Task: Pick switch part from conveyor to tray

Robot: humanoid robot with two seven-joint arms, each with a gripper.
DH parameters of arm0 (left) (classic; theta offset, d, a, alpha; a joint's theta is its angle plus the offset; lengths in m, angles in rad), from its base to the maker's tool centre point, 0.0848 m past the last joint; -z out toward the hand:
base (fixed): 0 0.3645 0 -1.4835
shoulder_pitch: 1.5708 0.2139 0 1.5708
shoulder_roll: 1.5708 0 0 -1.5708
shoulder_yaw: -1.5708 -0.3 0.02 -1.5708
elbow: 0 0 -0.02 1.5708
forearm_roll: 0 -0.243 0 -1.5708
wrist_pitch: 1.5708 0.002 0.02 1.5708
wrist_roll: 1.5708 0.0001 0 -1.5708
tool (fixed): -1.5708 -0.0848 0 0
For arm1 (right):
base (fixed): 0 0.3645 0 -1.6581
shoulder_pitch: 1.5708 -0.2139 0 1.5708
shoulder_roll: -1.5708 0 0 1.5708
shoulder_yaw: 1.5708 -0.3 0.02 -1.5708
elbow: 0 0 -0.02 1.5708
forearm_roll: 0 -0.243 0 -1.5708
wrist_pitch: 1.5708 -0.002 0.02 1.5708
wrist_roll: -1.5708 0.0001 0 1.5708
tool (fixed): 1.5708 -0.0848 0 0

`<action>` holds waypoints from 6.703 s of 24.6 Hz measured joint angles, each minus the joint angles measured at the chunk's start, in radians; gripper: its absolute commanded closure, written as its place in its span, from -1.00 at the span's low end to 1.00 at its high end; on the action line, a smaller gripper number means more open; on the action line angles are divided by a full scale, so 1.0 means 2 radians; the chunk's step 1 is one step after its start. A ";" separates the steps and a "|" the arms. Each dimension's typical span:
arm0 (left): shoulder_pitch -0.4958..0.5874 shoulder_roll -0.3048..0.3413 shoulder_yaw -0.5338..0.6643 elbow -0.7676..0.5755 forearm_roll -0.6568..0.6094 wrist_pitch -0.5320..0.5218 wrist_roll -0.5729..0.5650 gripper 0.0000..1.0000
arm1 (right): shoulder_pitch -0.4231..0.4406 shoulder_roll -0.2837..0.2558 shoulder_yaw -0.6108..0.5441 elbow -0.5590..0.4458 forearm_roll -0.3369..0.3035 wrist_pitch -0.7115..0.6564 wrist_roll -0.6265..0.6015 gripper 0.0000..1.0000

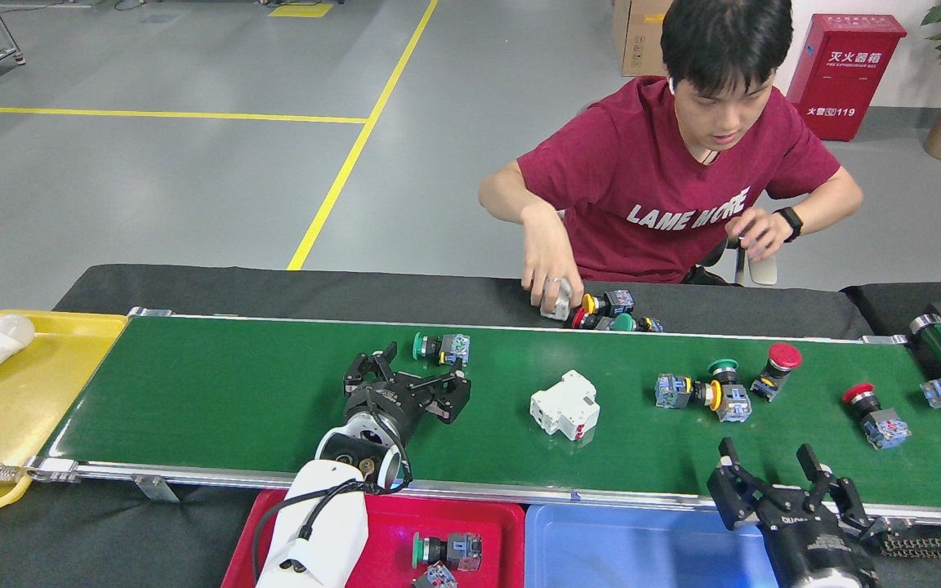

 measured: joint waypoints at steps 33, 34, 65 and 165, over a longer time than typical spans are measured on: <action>-0.120 0.008 0.015 0.222 0.025 0.089 0.016 -1.00 | -0.158 -0.029 0.112 0.068 -0.091 -0.136 0.009 0.97; -0.121 0.013 0.015 0.226 0.025 0.096 0.016 -1.00 | -0.144 -0.030 0.113 0.037 -0.094 -0.162 0.009 0.97; -0.020 0.064 0.031 0.044 0.025 0.045 0.061 0.79 | 0.022 -0.043 -0.070 -0.022 -0.067 -0.127 -0.035 -0.92; 0.251 0.095 -0.018 -0.322 0.098 -0.268 0.083 0.99 | 0.062 -0.014 -0.002 -0.071 -0.012 -0.059 -0.052 -0.94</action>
